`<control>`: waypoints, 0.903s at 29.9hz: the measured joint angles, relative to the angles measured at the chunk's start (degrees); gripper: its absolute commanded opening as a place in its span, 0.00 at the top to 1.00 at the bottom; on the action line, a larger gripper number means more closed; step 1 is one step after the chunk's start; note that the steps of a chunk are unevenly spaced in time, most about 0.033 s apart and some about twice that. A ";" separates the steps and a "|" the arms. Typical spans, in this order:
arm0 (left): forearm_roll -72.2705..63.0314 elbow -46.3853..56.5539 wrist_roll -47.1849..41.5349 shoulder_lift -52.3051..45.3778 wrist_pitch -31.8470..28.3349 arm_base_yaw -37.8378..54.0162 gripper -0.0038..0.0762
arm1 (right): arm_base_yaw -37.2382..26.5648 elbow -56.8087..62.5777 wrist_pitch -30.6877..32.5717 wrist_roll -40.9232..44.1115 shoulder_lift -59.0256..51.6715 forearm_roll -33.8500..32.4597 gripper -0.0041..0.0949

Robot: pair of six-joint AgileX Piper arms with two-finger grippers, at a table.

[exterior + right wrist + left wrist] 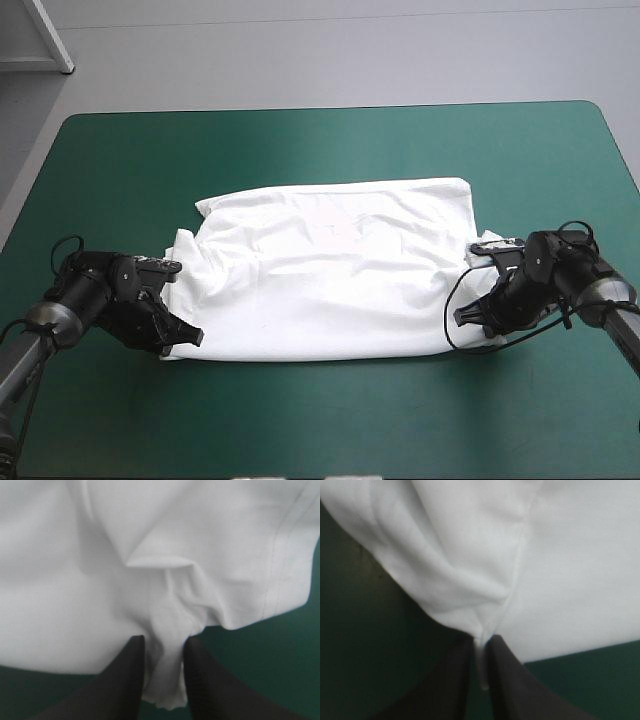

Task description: Fold the cloth

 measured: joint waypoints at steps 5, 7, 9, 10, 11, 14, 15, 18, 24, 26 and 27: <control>0.17 0.18 -0.63 0.00 -2.42 0.00 0.25 | 0.00 -0.60 -3.37 0.00 0.00 0.13 0.20; 0.17 0.12 -1.38 -0.10 -4.23 0.00 0.26 | 0.00 -2.29 -3.82 0.25 -0.06 -0.06 0.20; 0.19 -1.01 -2.60 -0.12 -4.95 0.00 0.28 | 0.00 -4.79 -3.94 0.37 -0.60 -0.63 0.20; 0.19 -2.31 -3.08 -0.14 -4.97 0.00 0.29 | 0.00 -5.90 -3.94 0.53 -0.91 -1.00 0.20; 0.19 -3.66 -3.39 -0.14 -4.90 0.00 0.30 | 0.00 -7.30 -3.94 0.61 -1.30 -1.43 0.20; 0.24 -10.46 -3.78 -0.19 -3.65 0.00 0.31 | 0.00 -10.64 -3.88 0.66 -2.88 -3.35 0.20; 0.24 -12.94 -3.85 -0.19 -2.75 0.00 0.31 | 0.00 -11.43 -3.76 0.84 -3.47 -3.86 0.20; 0.70 -18.73 -3.85 -0.26 -0.04 0.00 0.31 | 0.00 -12.14 -3.57 1.10 -5.48 -4.48 0.20; 7.47 -20.42 -8.20 -0.43 1.02 0.00 0.31 | 0.00 -12.18 -2.88 1.21 -7.52 -4.48 0.23; 10.12 -18.36 -10.58 -0.43 -0.01 0.27 0.31 | 0.00 -12.18 -2.74 1.27 -7.64 -4.48 0.25; 10.67 -17.26 -11.30 -0.43 -0.93 0.58 0.31 | 0.00 -12.18 -2.63 1.27 -7.64 -4.48 0.26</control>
